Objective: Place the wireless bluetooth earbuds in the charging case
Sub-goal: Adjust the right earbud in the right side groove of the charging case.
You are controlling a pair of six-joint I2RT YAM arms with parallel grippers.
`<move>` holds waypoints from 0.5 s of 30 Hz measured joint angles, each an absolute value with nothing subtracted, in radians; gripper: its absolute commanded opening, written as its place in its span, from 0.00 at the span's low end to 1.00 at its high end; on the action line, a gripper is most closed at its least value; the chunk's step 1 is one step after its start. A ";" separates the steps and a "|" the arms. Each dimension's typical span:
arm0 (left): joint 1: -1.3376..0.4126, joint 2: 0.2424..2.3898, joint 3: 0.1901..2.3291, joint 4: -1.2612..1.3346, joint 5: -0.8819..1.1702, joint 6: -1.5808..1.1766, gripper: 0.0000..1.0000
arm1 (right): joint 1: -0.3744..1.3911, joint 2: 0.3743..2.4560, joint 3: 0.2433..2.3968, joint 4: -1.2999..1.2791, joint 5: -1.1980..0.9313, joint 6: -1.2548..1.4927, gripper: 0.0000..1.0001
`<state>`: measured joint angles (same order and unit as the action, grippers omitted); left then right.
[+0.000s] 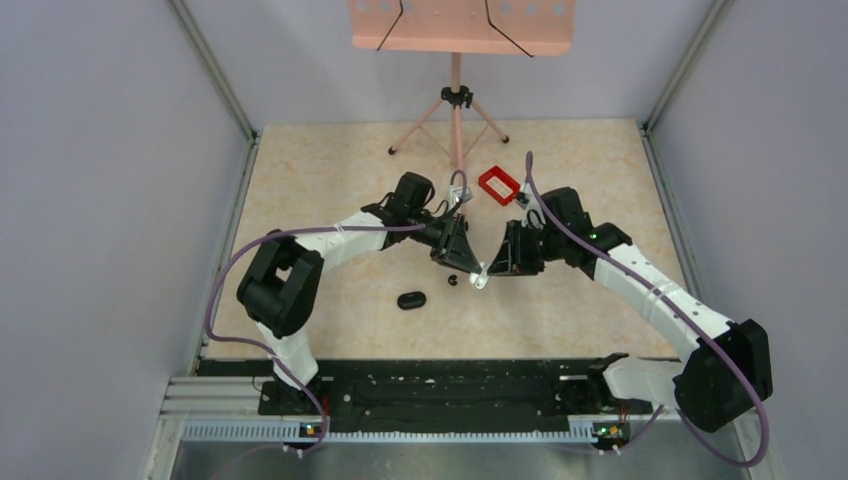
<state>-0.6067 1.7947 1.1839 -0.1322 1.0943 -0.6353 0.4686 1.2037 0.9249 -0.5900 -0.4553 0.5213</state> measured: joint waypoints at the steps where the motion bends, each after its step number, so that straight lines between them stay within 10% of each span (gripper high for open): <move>1: -0.606 1.795 1.184 -0.131 1.094 -0.635 0.00 | 0.469 1.204 0.925 -0.592 -0.458 0.518 0.28; 15: -0.604 1.795 1.188 -0.128 1.083 -0.649 0.00 | 0.469 1.208 0.986 -0.640 -0.444 0.455 0.52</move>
